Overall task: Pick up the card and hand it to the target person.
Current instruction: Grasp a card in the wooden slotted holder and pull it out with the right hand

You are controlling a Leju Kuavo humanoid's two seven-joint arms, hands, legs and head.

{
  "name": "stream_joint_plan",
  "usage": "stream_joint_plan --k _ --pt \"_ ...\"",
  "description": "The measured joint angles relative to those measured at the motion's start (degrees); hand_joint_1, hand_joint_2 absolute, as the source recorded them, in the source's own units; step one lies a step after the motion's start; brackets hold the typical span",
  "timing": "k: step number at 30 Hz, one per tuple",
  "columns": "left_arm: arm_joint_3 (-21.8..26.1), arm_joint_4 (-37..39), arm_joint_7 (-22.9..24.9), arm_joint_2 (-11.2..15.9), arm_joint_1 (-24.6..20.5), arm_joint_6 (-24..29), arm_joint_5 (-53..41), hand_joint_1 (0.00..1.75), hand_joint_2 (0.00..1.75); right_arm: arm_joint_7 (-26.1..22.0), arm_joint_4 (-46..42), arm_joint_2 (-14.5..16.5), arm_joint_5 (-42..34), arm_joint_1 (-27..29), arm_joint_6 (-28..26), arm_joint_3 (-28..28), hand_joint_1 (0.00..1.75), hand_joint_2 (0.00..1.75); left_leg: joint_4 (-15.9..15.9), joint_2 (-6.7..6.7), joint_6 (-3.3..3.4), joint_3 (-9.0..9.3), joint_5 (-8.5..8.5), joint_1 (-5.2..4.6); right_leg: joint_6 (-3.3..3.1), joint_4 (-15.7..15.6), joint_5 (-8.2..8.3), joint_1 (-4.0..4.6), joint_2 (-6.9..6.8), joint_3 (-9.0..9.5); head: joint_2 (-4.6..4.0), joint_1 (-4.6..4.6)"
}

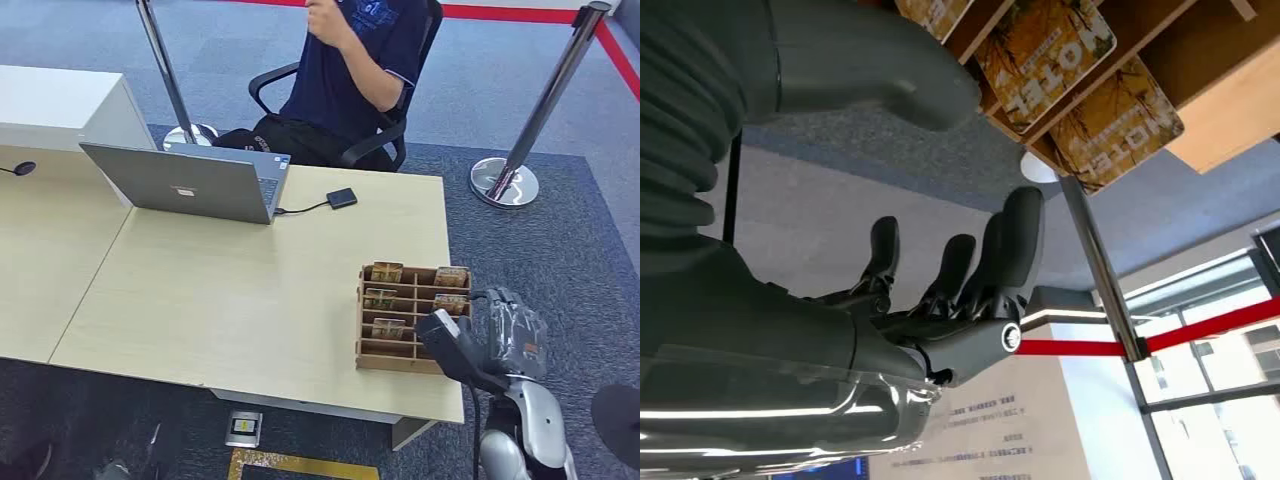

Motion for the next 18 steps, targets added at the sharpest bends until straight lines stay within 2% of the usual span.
stream_joint_plan --k 13,18 --pt "0.0 0.0 0.1 0.0 0.0 -0.1 -0.6 0.00 0.00 0.6 3.5 0.0 0.8 -0.5 0.8 1.0 0.89 1.75 0.0 0.00 0.00 -0.01 0.02 0.00 0.00 0.0 0.00 0.00 0.00 0.00 0.00 -0.01" --pt "0.0 0.0 0.2 0.0 0.0 -0.1 -0.7 0.00 0.00 0.9 4.8 0.1 1.0 -1.1 0.9 1.5 0.80 1.75 0.0 0.00 0.00 -0.01 0.02 0.00 0.00 0.0 0.01 0.00 0.00 0.00 0.00 -0.01"
